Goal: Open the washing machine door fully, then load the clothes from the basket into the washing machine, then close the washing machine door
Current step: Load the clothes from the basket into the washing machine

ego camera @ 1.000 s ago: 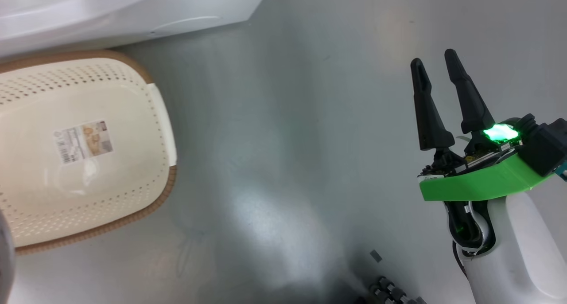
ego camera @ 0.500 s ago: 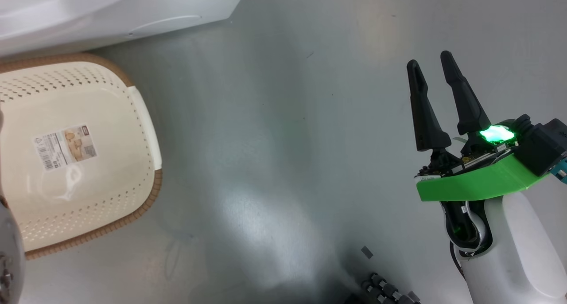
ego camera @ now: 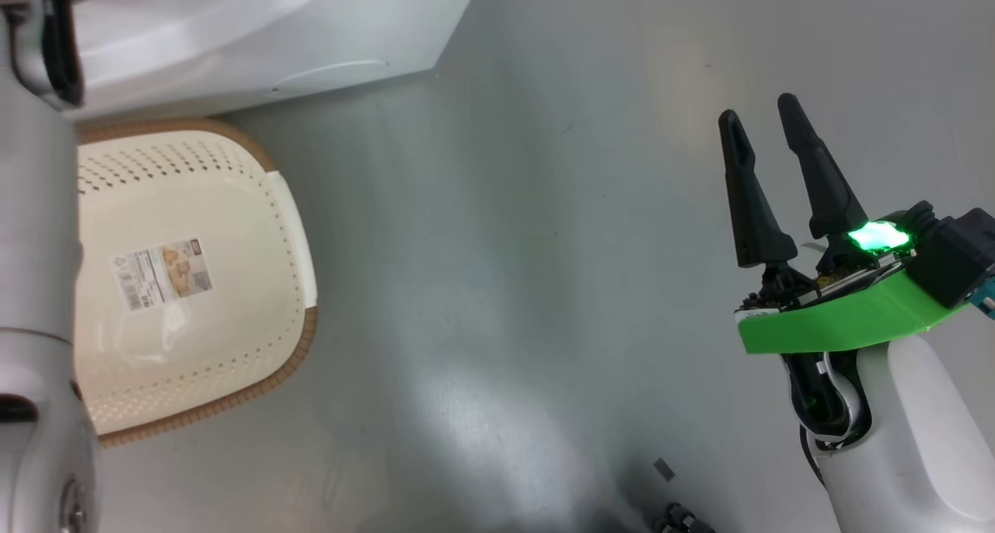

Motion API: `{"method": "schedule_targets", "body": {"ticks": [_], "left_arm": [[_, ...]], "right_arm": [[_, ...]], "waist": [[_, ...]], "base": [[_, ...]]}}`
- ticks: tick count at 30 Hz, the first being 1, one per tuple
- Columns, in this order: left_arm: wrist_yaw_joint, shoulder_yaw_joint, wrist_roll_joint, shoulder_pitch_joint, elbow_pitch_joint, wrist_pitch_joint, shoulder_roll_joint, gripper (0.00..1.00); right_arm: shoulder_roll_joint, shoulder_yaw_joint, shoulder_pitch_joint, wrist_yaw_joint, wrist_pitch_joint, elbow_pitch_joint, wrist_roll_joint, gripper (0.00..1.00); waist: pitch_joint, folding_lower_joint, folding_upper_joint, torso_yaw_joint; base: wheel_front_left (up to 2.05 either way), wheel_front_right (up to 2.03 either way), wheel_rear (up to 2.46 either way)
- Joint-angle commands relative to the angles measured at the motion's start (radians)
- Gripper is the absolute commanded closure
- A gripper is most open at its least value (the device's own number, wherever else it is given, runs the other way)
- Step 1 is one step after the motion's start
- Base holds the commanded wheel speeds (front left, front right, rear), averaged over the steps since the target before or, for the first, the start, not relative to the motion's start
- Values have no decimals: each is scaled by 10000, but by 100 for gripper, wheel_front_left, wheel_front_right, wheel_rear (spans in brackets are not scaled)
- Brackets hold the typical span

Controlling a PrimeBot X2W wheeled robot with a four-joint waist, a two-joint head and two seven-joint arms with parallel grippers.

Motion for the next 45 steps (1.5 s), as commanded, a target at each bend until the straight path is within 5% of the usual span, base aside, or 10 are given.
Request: {"method": "schedule_targets", "body": {"ticks": [1,30,45], "left_arm": [[-58,59,-40,196,-324,-77,300,0],[-880,572,-518,4410,-2368,-78,436,0],[-965,1172,-515,8368,-5430,-78,-90,0]], "right_arm": [[-110,157,247,16,-46,-194,12,0],[-488,387,809,16,-46,257,44,0],[-810,610,1600,16,-46,657,96,0]], "waist": [[-188,0,0,147],[-2890,0,0,1034],[-4691,0,0,1774]], "base": [[0,0,0],[0,0,0],[0,0,0]]}}
